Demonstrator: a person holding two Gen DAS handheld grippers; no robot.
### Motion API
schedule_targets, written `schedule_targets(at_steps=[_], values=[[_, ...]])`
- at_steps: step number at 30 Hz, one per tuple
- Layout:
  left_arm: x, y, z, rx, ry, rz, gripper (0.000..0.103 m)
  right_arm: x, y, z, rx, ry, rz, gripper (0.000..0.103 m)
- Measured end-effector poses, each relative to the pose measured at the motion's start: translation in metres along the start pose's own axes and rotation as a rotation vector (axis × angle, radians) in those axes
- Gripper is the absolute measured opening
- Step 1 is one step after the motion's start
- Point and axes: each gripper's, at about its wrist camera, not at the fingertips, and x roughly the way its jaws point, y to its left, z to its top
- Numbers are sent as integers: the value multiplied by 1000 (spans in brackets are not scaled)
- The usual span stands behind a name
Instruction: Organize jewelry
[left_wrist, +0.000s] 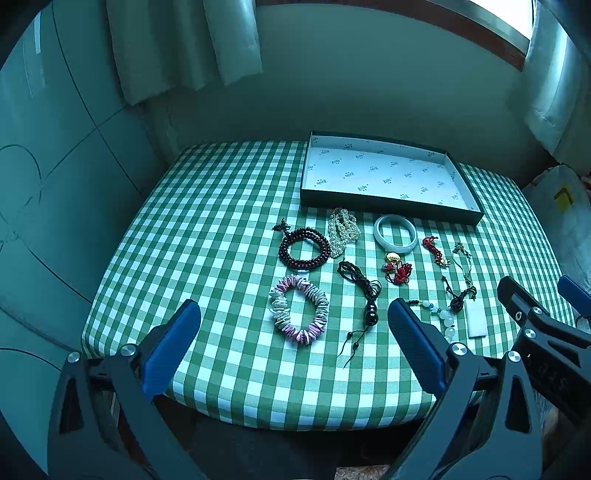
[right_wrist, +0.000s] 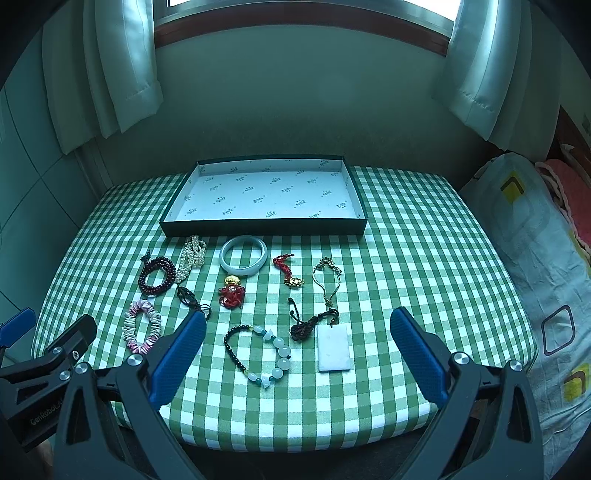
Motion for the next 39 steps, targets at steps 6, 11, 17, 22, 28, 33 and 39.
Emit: schedule_targets(at_steps=[6,11,17,22,28,33,39], values=[[0,-1,0,5,0,-3,101,0,0,-1,0,-2,0,99],[3,-1,1,10,4,-8,101,1,0,-1,-1,-1,-2,99],[4,-1,0,10,5,-8,101,3,0,-2,-1,0,0,99],[5,-1,-1,9,6,-9,101,4,0,-2,-1,2,-1,99],[6,-1,-2,12,10,-8,101,5,0,-3,-1,2,-2,99],[7,-1,-2,12,10,-9,101,5,0,-3,-2,3,-2,99],[7,-1,-2,12,11,-10,101,5,0,-3,-1,3,-2,99]])
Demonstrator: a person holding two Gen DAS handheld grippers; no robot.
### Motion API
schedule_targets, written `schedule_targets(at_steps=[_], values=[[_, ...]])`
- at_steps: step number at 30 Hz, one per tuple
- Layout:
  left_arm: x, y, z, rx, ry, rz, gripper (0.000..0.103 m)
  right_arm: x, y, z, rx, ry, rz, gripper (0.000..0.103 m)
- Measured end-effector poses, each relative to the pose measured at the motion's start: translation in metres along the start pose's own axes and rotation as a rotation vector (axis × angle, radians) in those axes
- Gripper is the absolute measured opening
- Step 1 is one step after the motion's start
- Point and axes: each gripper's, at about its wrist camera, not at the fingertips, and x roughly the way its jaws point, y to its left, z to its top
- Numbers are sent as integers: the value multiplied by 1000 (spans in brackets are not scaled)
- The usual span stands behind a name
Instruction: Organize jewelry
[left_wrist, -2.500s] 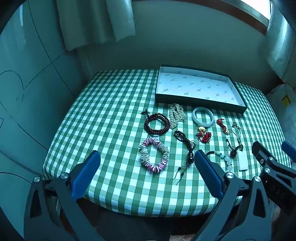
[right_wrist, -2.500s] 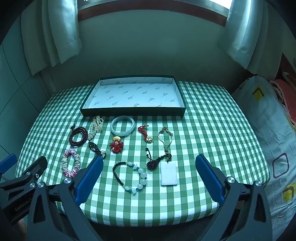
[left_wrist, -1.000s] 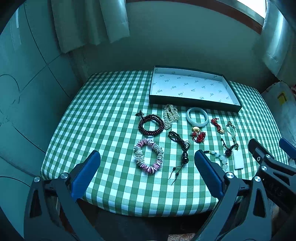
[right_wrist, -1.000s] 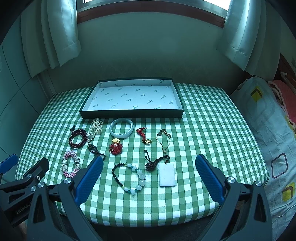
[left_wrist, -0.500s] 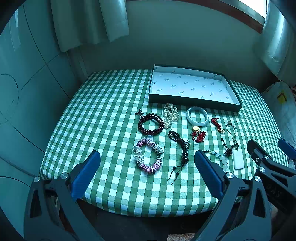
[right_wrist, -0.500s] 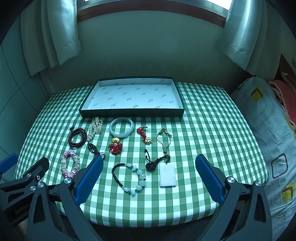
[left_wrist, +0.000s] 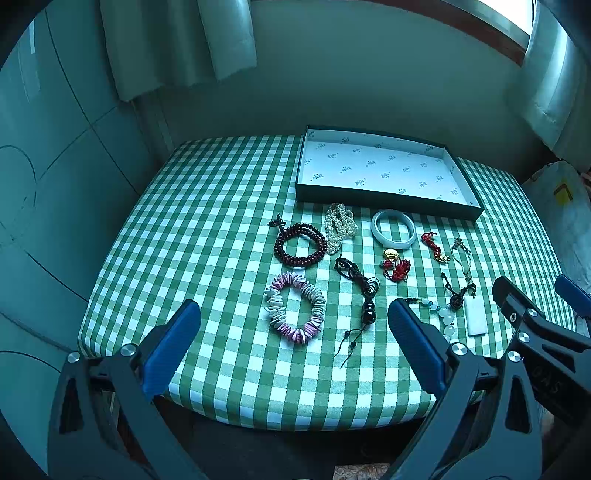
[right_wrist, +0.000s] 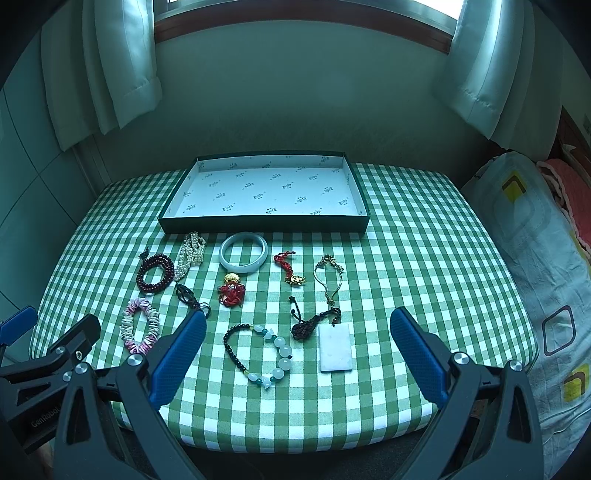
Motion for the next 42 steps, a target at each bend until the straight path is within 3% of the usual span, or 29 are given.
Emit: schedule_targets(at_steps=[6,7,8,27,36,42], values=[[2,-1,-2,-1,3,-2,101,0,0,1,0,2,1,99],[2,-1,-3,-2,4,-3,101,-1,5,-3,-1,-10,-70,99],[2,-1,-3,-2,5,-3,101,0,0,0,-2,3,2,99],[10,2,-3,-13,25,6,101,10,2,-5,-9,15,1,99],[39,12,-9,-26,83,6,100,27,-25,-10,12,44,19,99],[64,21,-15,-49,141,-14,79,46,-43,-21,11,90,9,99]])
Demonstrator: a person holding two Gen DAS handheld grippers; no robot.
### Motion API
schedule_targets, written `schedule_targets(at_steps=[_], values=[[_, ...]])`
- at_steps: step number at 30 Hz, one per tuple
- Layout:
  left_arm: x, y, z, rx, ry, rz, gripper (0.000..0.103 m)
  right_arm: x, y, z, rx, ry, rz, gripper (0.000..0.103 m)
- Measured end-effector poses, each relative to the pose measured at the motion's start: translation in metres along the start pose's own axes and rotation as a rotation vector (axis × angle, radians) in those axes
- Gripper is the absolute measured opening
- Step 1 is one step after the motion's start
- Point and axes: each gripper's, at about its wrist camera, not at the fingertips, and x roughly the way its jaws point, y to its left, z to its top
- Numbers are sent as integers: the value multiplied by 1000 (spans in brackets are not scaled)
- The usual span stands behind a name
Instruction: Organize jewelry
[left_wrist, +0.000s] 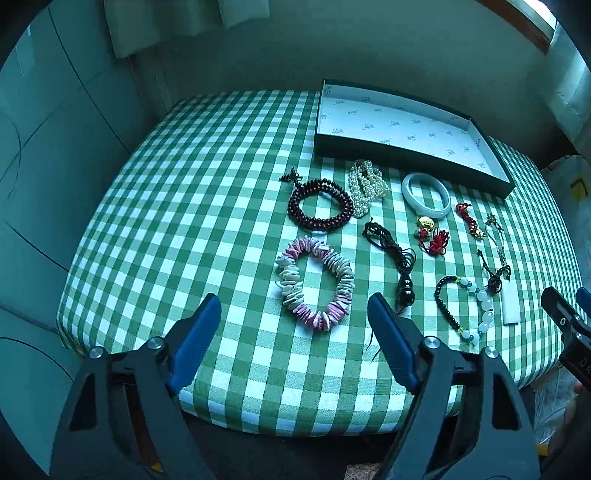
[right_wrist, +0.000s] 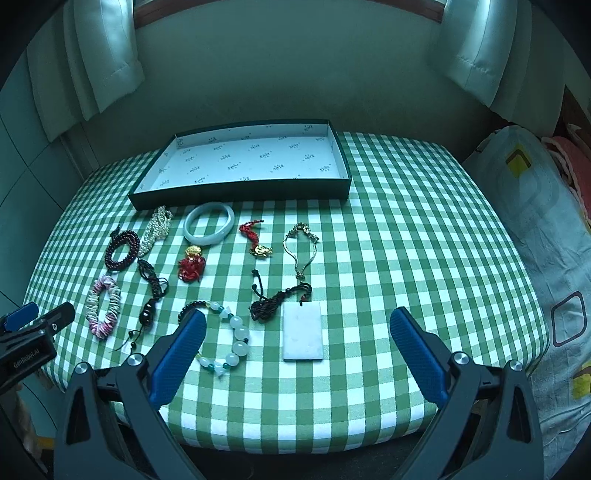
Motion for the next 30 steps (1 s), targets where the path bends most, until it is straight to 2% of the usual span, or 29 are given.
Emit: schedule_targets(at_steps=[5,13,14,15,17,30], values=[[13,7,0,-14,12,12,79,18,-9,-9,-11,44,2,99],[25,12,0,-24,39,39,80,37,1,-9,-58,73,4,95],[26,12,0,-23,40,40,80,39,2,-9,-61,77,-2,85],[27,13,0,-22,40,41,80,41,1,-9,-57,86,-14,64],[27,13,1,-22,39,44,81,45,-4,-9,-34,103,-20,55],[35,20,1,-33,48,64,82,67,-3,-8,-41,143,-30,55]])
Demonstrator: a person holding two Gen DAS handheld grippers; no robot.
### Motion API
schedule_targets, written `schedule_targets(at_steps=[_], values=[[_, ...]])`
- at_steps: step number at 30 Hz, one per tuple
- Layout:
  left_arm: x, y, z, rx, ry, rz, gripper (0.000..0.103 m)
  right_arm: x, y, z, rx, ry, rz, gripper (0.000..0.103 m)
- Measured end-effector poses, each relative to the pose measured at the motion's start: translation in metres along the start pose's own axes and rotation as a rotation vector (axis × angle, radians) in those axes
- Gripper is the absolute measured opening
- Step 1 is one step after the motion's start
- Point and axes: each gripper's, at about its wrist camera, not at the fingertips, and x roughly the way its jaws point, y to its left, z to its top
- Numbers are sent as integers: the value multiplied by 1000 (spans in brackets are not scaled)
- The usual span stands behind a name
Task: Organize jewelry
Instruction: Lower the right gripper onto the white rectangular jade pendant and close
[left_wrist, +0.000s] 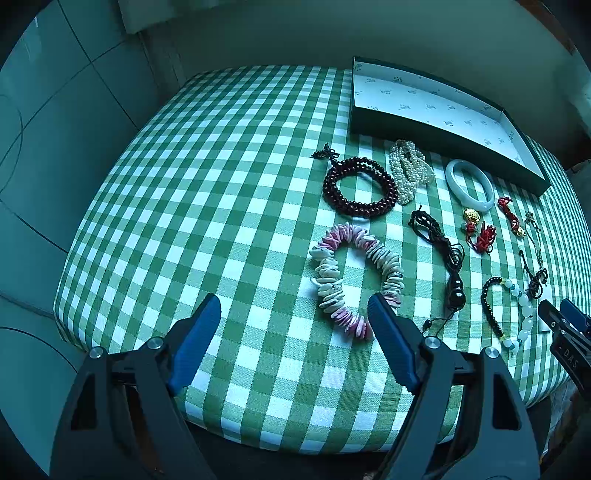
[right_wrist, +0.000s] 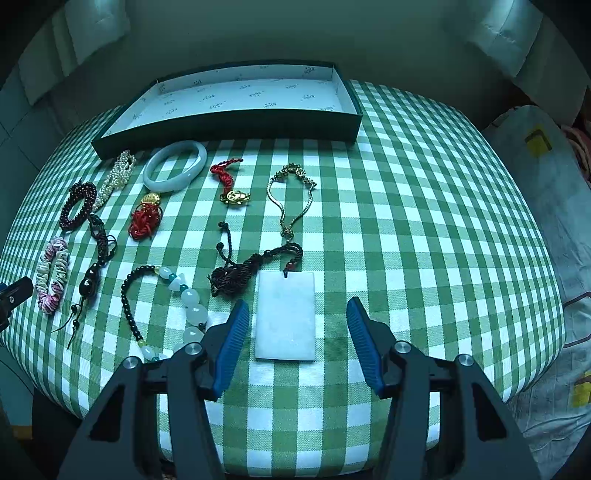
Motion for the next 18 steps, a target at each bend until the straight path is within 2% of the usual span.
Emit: schedule_targets(at_steps=[6,7,8,11,18], values=[[2,0,0,2,8,-1,82,1,-1,0,8,-9,2,54],[3,0,0,2,9,-1,82,2,-2,1,18,-7,27,51],[3,0,0,2,9,-1,82,3,-5,1,32,-7,65,42],[3,0,-1,1,12,-4,82,2,-6,2,32,-12,77,35],[7,0,-2,-8,22,-21,82,2,-10,-1,57,-38,84,35]])
